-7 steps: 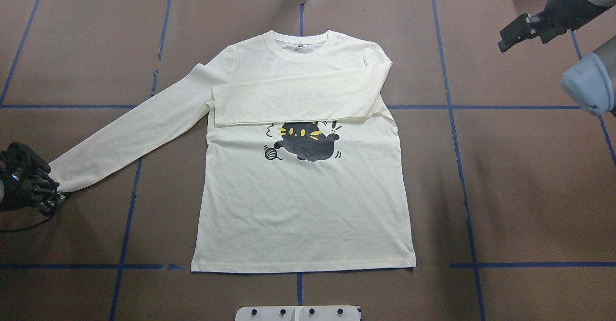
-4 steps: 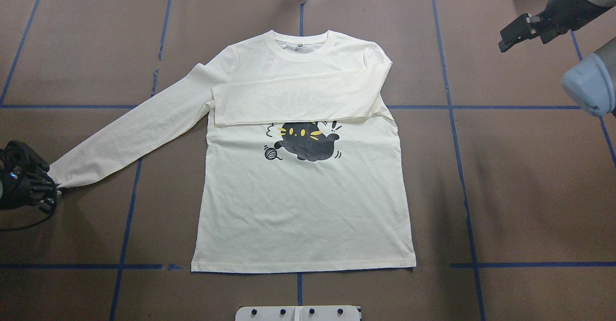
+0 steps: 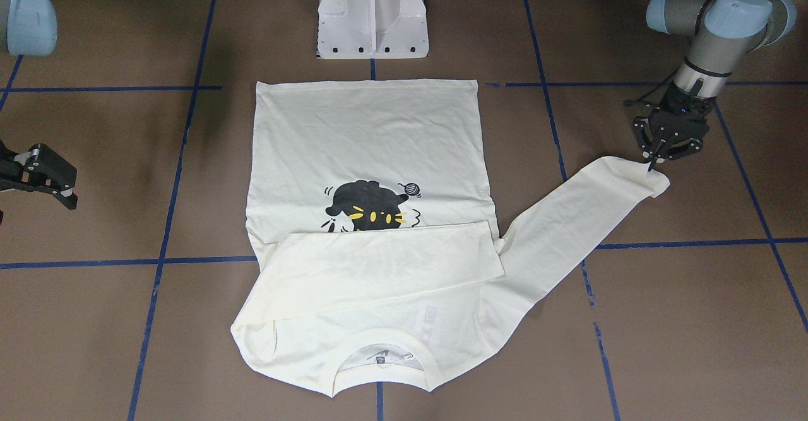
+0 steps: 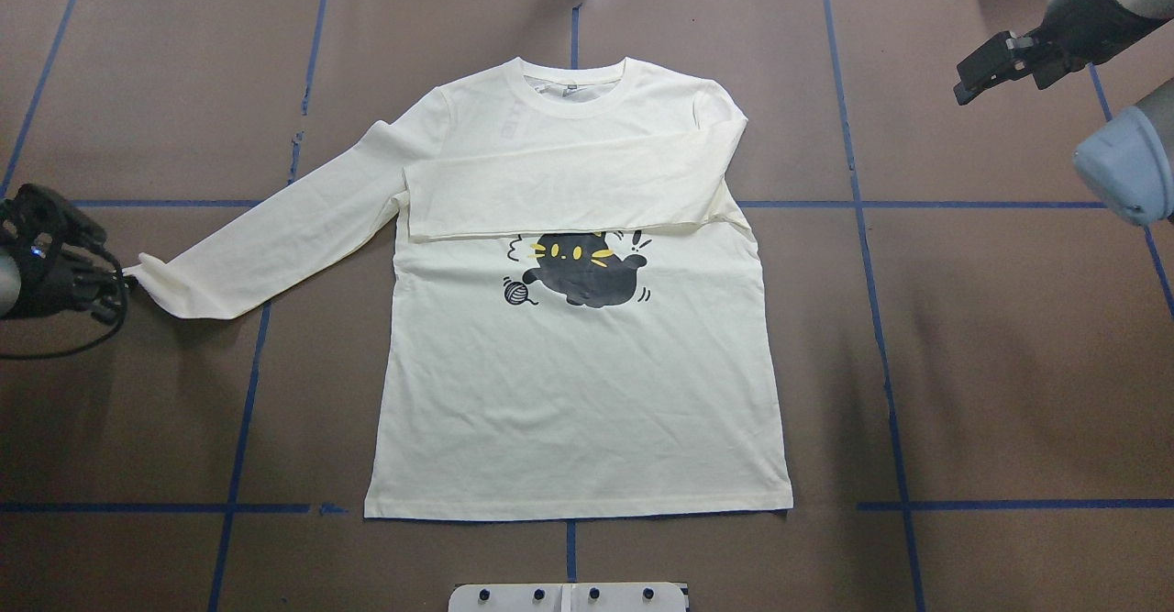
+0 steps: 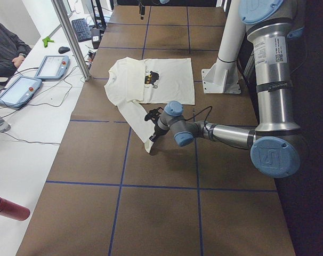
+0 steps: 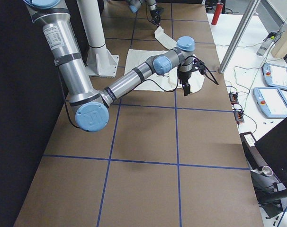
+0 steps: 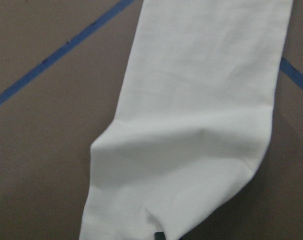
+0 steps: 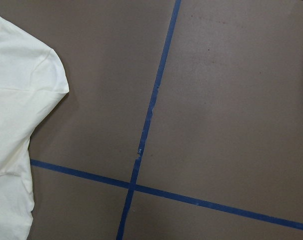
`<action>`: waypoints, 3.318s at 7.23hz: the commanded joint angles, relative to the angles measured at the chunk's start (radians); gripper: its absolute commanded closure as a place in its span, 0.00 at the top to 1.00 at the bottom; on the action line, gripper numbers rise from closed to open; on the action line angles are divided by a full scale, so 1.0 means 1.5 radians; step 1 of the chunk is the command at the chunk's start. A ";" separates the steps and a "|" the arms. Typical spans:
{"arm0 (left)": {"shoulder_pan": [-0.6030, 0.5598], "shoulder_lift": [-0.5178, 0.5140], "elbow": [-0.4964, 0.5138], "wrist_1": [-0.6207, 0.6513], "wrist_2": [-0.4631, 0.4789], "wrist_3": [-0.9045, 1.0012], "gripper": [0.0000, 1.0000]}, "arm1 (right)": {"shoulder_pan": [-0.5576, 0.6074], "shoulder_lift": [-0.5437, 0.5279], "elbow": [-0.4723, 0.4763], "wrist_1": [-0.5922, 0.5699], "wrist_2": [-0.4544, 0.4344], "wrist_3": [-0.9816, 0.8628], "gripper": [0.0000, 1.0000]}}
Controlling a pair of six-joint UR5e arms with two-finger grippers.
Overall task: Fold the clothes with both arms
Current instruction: 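Lift the sleeve with the left gripper and fold it across the shirt, then release the sleeve and withdraw the left gripper from the shirt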
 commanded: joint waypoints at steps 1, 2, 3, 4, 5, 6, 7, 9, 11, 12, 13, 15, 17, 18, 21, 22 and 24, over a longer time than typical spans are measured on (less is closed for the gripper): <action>-0.035 -0.138 0.000 0.156 0.001 0.005 0.00 | 0.000 -0.004 0.001 0.000 0.000 0.000 1.00; -0.035 -0.217 0.000 0.244 0.002 0.001 0.00 | 0.000 -0.004 0.002 0.000 -0.001 0.000 1.00; -0.035 -0.308 0.001 0.349 0.002 -0.007 0.00 | 0.000 -0.005 0.001 0.000 -0.001 0.000 1.00; -0.033 -0.388 0.003 0.448 0.002 -0.021 0.00 | 0.000 -0.005 0.001 0.000 -0.001 0.000 1.00; -0.030 -0.457 0.010 0.496 0.002 -0.069 0.00 | 0.000 -0.005 0.001 0.000 0.000 0.001 1.00; -0.028 -0.520 0.024 0.508 0.001 -0.100 0.00 | 0.000 -0.008 0.003 0.000 -0.001 0.000 1.00; -0.027 -0.609 0.078 0.530 0.001 -0.109 0.00 | 0.000 -0.009 0.005 0.000 -0.001 0.000 1.00; 0.004 -0.750 0.195 0.526 0.006 -0.161 0.00 | 0.000 -0.010 0.005 0.000 -0.002 0.001 1.00; 0.096 -0.755 0.215 0.456 0.105 -0.190 0.00 | 0.000 -0.010 0.004 0.000 -0.004 0.001 1.00; 0.123 -0.759 0.264 0.392 0.122 -0.206 0.00 | 0.000 -0.011 0.005 0.000 -0.004 0.005 1.00; 0.150 -0.762 0.312 0.337 0.155 -0.223 0.00 | 0.000 -0.010 0.006 0.000 -0.004 0.015 1.00; 0.177 -0.790 0.397 0.260 0.174 -0.235 0.00 | 0.000 -0.010 0.006 0.000 -0.005 0.018 1.00; 0.198 -0.812 0.444 0.212 0.174 -0.279 0.00 | 0.000 -0.010 0.006 0.000 -0.005 0.021 1.00; 0.207 -0.826 0.459 0.209 0.174 -0.309 0.01 | 0.000 -0.010 0.006 0.000 -0.005 0.022 1.00; 0.223 -0.826 0.491 0.073 0.172 -0.531 1.00 | -0.001 -0.006 0.004 0.001 -0.004 0.022 1.00; 0.223 -0.828 0.486 0.073 0.172 -0.538 1.00 | -0.002 -0.003 0.004 0.003 -0.003 0.023 1.00; 0.192 -0.825 0.463 0.113 0.095 -0.516 1.00 | -0.012 0.003 0.006 0.009 -0.003 0.033 1.00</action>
